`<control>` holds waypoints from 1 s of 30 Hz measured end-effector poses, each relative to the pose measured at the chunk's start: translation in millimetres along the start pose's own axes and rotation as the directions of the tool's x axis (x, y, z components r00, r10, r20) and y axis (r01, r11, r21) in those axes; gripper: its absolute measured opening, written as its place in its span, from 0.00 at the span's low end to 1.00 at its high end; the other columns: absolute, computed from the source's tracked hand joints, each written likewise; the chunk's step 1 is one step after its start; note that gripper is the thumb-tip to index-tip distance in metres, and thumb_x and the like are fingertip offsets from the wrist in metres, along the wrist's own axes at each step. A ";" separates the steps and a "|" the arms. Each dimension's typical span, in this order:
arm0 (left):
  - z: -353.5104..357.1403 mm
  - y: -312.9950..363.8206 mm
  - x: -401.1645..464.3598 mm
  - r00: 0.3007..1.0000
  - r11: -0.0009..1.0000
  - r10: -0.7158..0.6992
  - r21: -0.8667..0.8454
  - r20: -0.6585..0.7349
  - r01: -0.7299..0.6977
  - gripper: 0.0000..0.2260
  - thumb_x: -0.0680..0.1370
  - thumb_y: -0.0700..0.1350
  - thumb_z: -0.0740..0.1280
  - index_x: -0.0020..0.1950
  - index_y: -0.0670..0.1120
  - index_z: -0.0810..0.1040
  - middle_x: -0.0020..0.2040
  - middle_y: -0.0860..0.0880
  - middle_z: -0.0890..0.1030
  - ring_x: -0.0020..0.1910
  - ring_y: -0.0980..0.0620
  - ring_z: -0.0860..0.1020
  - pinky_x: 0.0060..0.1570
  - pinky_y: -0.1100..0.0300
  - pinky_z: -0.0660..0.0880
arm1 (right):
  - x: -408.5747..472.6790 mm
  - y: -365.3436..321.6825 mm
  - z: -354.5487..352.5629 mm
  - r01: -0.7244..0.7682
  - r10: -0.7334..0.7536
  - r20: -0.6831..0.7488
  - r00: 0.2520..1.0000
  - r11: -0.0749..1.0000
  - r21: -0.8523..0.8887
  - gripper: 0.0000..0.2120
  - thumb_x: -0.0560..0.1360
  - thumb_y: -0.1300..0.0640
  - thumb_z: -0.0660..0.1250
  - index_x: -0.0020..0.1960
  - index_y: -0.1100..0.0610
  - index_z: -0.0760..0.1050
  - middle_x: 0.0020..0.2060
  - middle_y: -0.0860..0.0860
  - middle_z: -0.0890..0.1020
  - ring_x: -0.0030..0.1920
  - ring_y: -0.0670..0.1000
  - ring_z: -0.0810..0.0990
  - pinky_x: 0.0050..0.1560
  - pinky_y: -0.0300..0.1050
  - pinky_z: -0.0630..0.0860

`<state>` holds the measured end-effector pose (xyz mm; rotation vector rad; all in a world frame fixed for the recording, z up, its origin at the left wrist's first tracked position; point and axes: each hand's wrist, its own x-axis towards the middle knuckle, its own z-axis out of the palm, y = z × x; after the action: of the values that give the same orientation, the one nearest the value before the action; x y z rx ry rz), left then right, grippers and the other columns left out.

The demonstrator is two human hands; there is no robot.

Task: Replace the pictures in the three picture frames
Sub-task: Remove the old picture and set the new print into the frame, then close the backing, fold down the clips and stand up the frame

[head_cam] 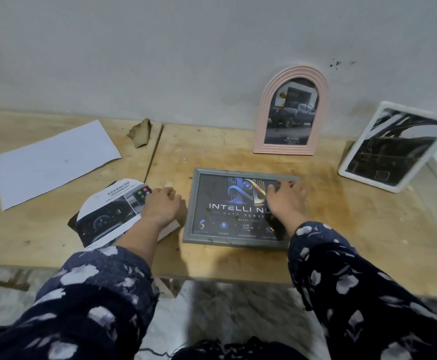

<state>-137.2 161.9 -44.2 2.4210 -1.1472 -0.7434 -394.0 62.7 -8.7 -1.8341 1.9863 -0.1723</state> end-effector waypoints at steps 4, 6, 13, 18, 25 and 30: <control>-25.8 -23.3 1.8 1.000 1.000 -0.006 0.028 -0.017 0.007 0.19 0.80 0.52 0.60 0.68 0.47 0.73 0.68 0.46 0.73 0.66 0.43 0.71 0.64 0.45 0.69 | -12.9 -57.7 29.9 0.194 -0.186 0.095 0.978 0.978 -0.079 0.21 0.78 0.48 0.56 0.70 0.52 0.66 0.68 0.57 0.65 0.69 0.59 0.60 0.67 0.54 0.60; -36.6 -31.6 7.2 0.999 0.997 0.000 0.072 -0.048 0.003 0.17 0.79 0.51 0.62 0.66 0.48 0.75 0.68 0.47 0.73 0.65 0.45 0.71 0.62 0.47 0.71 | -15.6 -88.6 46.2 0.306 -0.291 0.156 0.944 0.948 -0.088 0.21 0.78 0.49 0.58 0.70 0.50 0.67 0.68 0.55 0.65 0.70 0.57 0.59 0.68 0.54 0.60; -70.6 -36.1 61.7 1.000 0.966 0.012 0.257 -0.012 -0.008 0.24 0.80 0.51 0.61 0.73 0.44 0.66 0.76 0.46 0.60 0.75 0.48 0.59 0.71 0.49 0.62 | 13.4 -191.8 98.2 0.538 -0.532 0.262 0.805 0.841 0.054 0.17 0.77 0.53 0.58 0.65 0.49 0.71 0.64 0.52 0.71 0.67 0.56 0.63 0.67 0.52 0.63; -74.6 -38.6 104.3 0.999 0.956 -0.006 0.294 0.045 -0.008 0.20 0.78 0.52 0.61 0.68 0.45 0.70 0.76 0.45 0.59 0.74 0.45 0.59 0.68 0.48 0.65 | 49.8 -262.1 127.0 0.509 -0.575 0.318 0.754 0.817 0.272 0.17 0.77 0.58 0.58 0.65 0.53 0.73 0.63 0.52 0.76 0.63 0.54 0.74 0.61 0.47 0.72; -63.4 -49.4 110.1 1.000 0.971 0.004 0.240 0.005 -0.005 0.26 0.80 0.57 0.58 0.76 0.49 0.60 0.78 0.48 0.53 0.75 0.46 0.56 0.69 0.51 0.62 | 87.5 -336.0 152.3 0.398 -0.515 0.303 0.802 0.839 0.371 0.21 0.74 0.57 0.59 0.66 0.46 0.72 0.67 0.53 0.69 0.66 0.56 0.70 0.67 0.50 0.68; -65.5 -48.5 108.9 1.000 0.962 0.018 0.272 -0.008 -0.015 0.25 0.81 0.57 0.55 0.76 0.50 0.60 0.79 0.48 0.53 0.75 0.46 0.56 0.70 0.50 0.63 | 94.6 -349.9 150.8 0.328 -0.427 0.416 0.803 0.899 0.292 0.26 0.74 0.60 0.57 0.71 0.49 0.67 0.73 0.50 0.62 0.71 0.57 0.59 0.72 0.51 0.58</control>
<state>-11.0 111.4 -50.5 2.6301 -1.3410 -0.5995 -16.4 -41.2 -35.3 -1.8952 1.2097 -0.0381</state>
